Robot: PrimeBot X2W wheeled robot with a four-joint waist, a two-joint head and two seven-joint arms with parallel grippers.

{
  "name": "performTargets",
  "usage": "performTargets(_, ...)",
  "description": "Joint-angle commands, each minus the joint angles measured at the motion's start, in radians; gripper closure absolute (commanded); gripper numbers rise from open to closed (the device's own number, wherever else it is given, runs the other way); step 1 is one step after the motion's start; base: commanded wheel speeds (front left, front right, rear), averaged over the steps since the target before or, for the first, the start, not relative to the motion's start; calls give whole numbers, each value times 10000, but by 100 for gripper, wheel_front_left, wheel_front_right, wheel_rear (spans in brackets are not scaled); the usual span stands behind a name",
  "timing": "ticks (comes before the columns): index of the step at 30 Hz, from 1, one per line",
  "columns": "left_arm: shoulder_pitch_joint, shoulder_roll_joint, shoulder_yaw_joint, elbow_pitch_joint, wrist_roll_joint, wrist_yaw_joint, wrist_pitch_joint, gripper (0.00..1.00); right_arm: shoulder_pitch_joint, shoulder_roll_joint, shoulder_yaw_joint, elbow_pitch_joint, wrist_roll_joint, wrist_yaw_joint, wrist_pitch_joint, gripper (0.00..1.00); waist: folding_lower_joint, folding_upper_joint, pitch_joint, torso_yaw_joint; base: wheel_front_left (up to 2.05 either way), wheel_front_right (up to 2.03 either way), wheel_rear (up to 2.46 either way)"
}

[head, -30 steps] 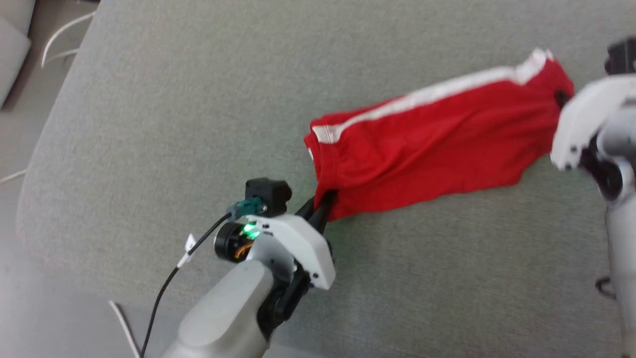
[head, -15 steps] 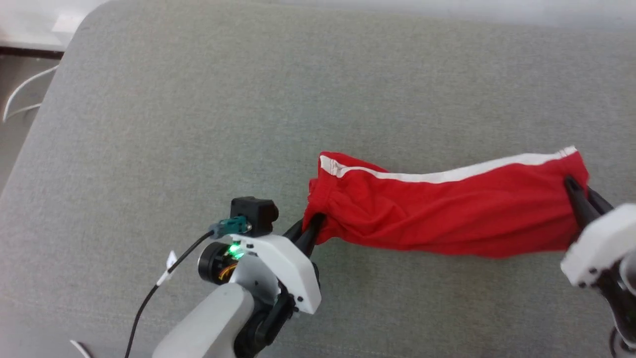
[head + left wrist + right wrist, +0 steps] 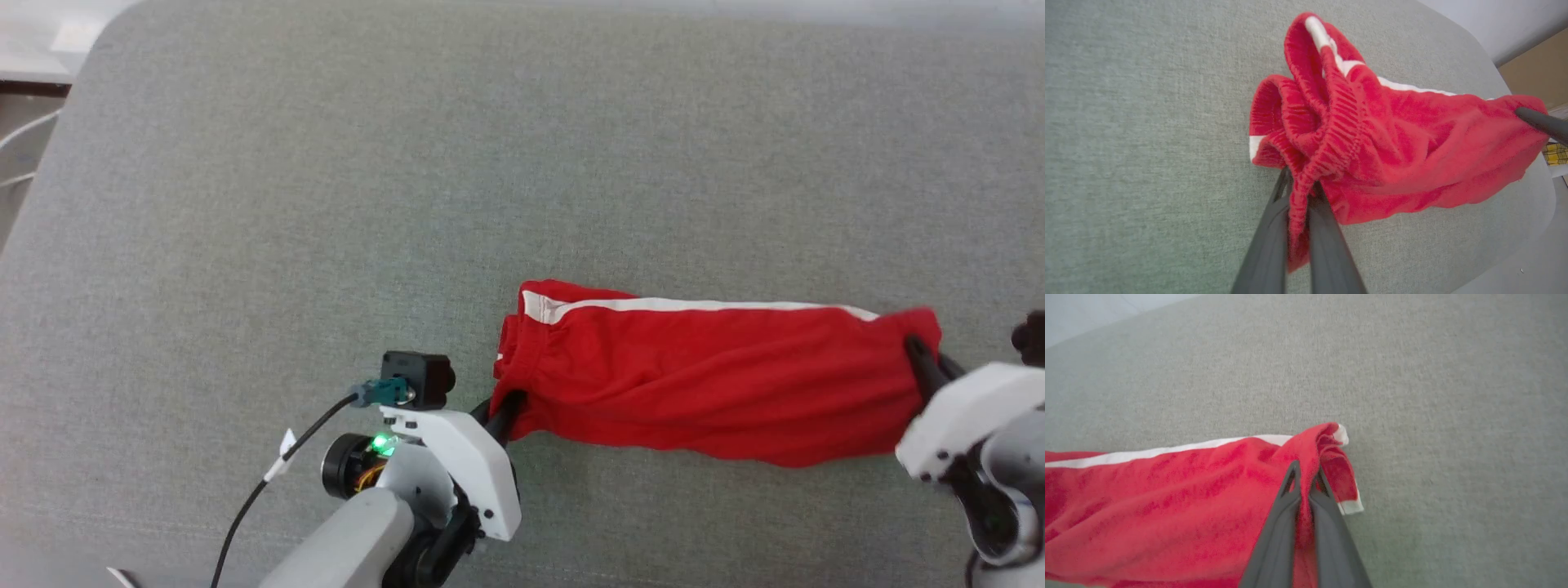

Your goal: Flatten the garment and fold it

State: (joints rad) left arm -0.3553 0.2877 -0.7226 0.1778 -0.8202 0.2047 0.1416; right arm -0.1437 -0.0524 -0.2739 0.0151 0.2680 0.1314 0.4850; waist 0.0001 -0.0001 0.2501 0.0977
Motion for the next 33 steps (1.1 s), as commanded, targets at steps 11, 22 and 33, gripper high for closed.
performTargets(11,-383,-408,0,1253,-102,-134,-319,100,-997,21,204,1976,-673,-7,-2124,100,-1,1,295,-24,0,0,0)
performTargets(22,86,-237,360,1138,-222,-239,-1260,0,-215,22,-276,2145,-456,-7,-1939,0,-1,1,-418,-80,0,0,0)
performTargets(33,693,486,1690,-46,613,77,-3867,0,1323,22,-142,330,-319,-7,-2808,0,-1,1,-1059,-179,0,0,0)
